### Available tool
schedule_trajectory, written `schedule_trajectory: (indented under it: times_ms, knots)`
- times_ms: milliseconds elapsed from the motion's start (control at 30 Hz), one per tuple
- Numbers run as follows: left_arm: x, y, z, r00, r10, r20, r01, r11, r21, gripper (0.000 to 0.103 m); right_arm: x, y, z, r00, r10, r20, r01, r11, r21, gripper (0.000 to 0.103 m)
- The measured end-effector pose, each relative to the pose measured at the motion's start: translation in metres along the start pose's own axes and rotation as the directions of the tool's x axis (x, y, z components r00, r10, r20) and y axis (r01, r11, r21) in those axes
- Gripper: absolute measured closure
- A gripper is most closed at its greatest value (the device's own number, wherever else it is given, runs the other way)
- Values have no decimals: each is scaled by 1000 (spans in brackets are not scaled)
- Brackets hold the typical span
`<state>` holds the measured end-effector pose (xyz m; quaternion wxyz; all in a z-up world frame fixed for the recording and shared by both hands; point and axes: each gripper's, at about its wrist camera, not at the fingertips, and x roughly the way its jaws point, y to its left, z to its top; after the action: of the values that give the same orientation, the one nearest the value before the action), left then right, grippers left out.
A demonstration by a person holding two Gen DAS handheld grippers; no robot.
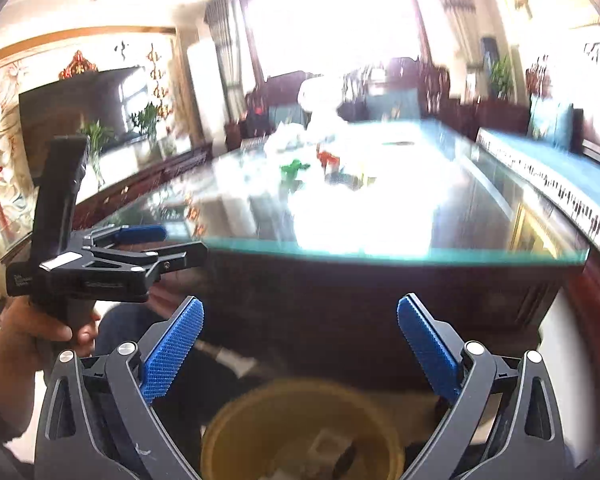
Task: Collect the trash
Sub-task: 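Grasp the green crumpled paper with the left tool while the right tool grasps the white paper sheet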
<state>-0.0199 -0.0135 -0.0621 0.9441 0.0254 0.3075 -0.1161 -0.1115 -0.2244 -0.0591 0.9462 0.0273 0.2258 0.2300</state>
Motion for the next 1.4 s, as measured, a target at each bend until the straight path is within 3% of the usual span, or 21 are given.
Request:
schedule_trajectory:
  times_ms: [267,433,633,767,933,1033,1233,1400]
  knots:
    - [22,11,28,998,-57,16,57,997,-43,4,29,-2,24,998,-53,46,55,998,-33,8]
    - [39,13,47,999,-7,35,8,999,-31,4,47,-8,38,996,-67,63,69,997,-34,8]
    - [67,32,66,1000,-1,23,4,991,-136,4,69,-22,44,1000,-8,19,7,1000,25,8]
    - [90,49,81,1000,23,16,-20,987,-158,4,80,-28,48,1000,0,-14,1,999,51,8]
    - [126,65,107,998,61,-29,-65,986,-152,4,99,-37,57,999,27,-27,-26,997,67,8]
    - [147,73,118,990,129,-64,-137,980,-148,4,113,-40,66,998,55,-31,-53,996,71,8]
    - [196,89,135,980,97,-175,-124,981,-151,4,132,-43,81,995,93,-35,-90,993,72,8]
    - [220,101,153,975,98,-198,-129,980,-153,4,142,-43,89,995,95,-42,-93,994,54,8]
